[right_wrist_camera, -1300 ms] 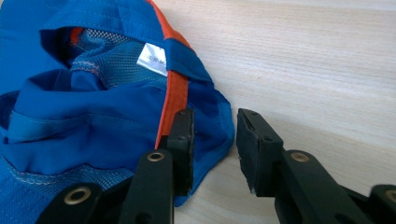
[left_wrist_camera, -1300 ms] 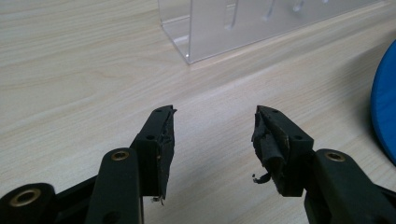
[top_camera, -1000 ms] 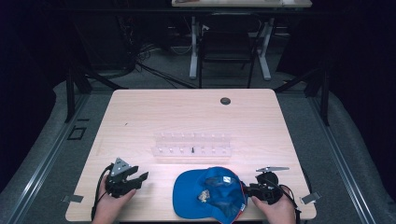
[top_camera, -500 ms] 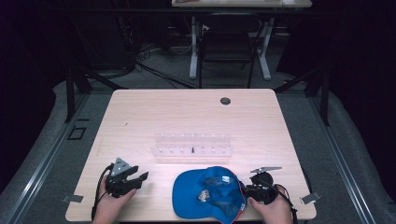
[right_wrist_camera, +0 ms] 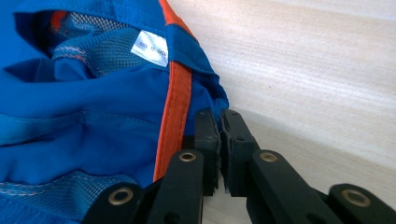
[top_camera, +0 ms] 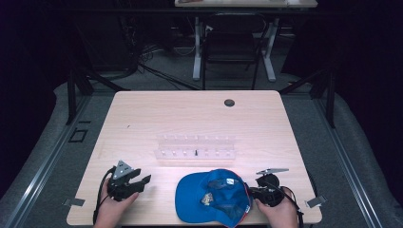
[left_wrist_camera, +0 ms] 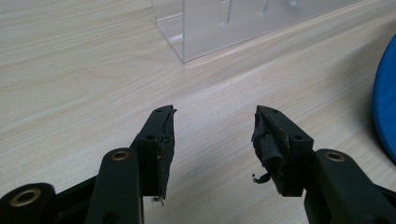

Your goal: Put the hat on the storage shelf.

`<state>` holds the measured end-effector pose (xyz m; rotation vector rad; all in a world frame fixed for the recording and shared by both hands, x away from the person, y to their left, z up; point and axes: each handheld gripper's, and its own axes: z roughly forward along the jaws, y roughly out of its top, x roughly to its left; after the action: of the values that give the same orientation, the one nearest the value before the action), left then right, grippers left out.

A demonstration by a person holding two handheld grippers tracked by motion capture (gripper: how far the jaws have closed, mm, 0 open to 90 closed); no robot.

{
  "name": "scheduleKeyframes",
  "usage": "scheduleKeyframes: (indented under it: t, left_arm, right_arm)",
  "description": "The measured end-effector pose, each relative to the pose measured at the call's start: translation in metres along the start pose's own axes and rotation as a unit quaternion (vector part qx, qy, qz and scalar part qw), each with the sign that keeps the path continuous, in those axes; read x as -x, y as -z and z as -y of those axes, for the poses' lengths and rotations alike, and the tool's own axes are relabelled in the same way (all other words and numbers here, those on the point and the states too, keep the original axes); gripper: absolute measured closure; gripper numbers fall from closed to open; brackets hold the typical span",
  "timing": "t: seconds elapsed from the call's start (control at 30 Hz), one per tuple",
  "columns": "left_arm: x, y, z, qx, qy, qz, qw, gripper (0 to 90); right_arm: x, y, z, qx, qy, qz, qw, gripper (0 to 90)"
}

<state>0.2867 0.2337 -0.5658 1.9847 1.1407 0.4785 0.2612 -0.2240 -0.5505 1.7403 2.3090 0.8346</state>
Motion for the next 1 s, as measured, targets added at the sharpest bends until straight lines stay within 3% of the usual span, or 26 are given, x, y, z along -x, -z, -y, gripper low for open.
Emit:
scheduleKeyframes:
  t: [0.4, 0.5, 0.7, 1.0]
  left_arm:
    - [0.001, 0.001, 0.000, -0.002, -0.002, -0.001, 1.0000, 49.1]
    - [0.001, 0.000, 0.000, -0.001, -0.003, 0.000, 1.0000, 49.1]
    - [0.001, 0.000, 0.000, -0.001, -0.003, 0.000, 1.0000, 49.1]
    - [0.001, 0.000, 0.000, -0.002, -0.004, 0.000, 1.0000, 49.1]
  right_arm:
    - [0.009, 0.020, -0.018, 0.001, 0.007, 0.004, 1.0000, 87.6]
    - [0.011, 0.027, -0.025, -0.019, 0.019, 0.008, 0.9996, 87.8]
    - [0.013, 0.037, -0.036, -0.036, 0.033, 0.023, 0.9986, 87.8]
    - [0.022, 0.054, -0.057, -0.047, 0.022, 0.019, 0.9985, 88.1]
